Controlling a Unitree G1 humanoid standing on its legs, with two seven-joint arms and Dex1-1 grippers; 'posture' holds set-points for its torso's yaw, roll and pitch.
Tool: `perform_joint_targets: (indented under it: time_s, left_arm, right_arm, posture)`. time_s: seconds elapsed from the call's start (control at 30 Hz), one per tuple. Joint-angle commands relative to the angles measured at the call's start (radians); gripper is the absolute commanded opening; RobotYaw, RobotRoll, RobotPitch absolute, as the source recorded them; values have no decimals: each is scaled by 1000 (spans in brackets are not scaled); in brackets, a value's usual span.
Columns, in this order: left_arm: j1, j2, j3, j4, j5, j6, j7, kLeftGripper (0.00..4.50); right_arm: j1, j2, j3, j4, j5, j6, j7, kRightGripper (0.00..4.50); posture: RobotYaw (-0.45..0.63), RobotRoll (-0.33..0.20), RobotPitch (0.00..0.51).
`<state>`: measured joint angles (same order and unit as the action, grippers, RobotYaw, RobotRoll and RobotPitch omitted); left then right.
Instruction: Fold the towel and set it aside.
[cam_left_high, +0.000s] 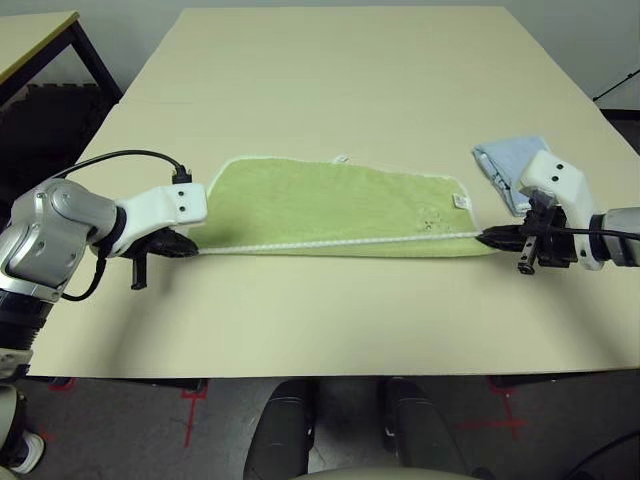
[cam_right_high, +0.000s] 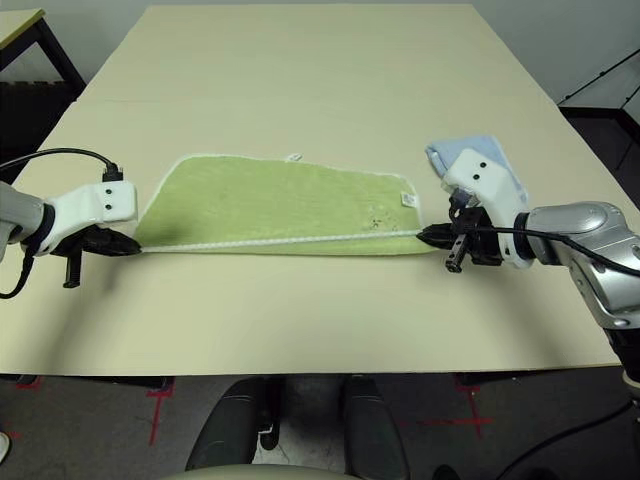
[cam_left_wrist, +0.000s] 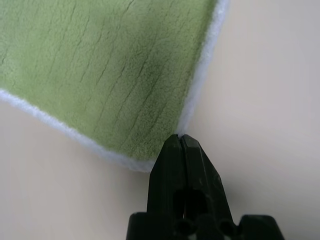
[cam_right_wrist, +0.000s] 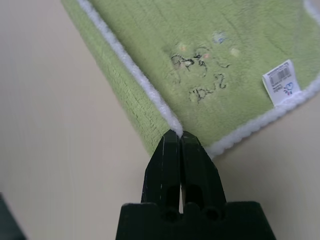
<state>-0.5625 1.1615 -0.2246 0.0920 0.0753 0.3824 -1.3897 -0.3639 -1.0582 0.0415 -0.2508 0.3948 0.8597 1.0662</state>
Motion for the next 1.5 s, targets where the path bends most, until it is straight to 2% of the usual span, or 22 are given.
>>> perform_joint_targets:
  time_s: [0.03,0.17,0.3,0.43,0.9,0.93,1.27,1.5]
  left_arm:
    - [18,41,12,20,12,15,-17,9]
    - [18,38,12,15,8,13,-33,9]
    - [-8,1,-1,37,27,0,0,9]
    - [-93,-94,-10,117,55,-28,97,9]
    - [-334,-279,-45,398,122,-169,244,9]
    - [-354,-295,-46,424,130,-184,261,9]
    - [-434,-379,-56,593,177,-279,362,9]
    - [-475,-411,-62,686,211,-317,475,9]
  right_arm:
    - [17,-45,-35,8,5,36,0,0]
    - [31,-70,-38,13,18,33,18,0]
    - [23,-66,-25,48,-17,8,-15,0]
    - [-10,-47,-15,85,-42,5,-58,0]
    - [-83,-2,-66,111,-45,34,-191,0]
    - [-99,4,-63,127,-56,27,-208,0]
    - [-243,92,8,333,-221,-108,-354,0]
    - [-300,152,44,440,-288,-169,-371,0]
  posture:
    - [109,0,172]
    - [109,0,172]
    - [105,0,176]
    - [105,0,176]
    - [105,0,176]
    - [48,0,180]
    - [30,0,184]
    - [38,0,190]
